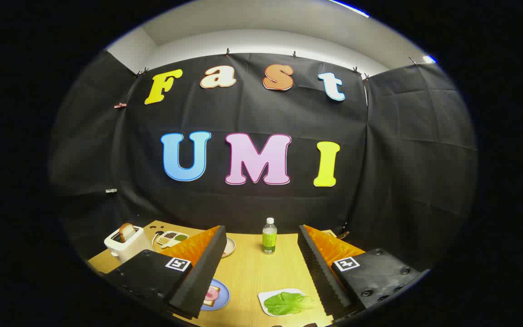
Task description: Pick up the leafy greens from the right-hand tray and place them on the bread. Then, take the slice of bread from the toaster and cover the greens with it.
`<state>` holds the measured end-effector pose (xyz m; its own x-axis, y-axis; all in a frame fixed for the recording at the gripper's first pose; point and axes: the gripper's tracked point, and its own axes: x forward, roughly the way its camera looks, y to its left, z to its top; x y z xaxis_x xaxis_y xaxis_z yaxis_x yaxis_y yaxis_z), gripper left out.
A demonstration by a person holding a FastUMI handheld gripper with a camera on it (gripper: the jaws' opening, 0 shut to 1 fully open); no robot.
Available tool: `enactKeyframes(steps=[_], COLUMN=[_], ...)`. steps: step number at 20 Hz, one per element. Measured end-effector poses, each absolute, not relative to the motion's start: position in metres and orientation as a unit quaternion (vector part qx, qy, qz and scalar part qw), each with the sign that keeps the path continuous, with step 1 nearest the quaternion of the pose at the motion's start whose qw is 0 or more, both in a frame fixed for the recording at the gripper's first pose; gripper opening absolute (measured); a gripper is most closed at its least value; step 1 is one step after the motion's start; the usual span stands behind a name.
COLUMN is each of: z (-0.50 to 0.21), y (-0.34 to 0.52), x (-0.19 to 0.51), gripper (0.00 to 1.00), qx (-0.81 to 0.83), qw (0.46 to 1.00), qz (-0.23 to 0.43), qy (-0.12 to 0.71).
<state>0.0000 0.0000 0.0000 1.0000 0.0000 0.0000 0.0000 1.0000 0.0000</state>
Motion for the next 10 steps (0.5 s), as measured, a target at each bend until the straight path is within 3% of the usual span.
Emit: enactKeyframes(steps=[10], z=[-0.010], y=[0.015], x=[0.005], gripper=[0.98], qx=[0.006], qw=[1.000], qz=[-0.001], qy=[0.009])
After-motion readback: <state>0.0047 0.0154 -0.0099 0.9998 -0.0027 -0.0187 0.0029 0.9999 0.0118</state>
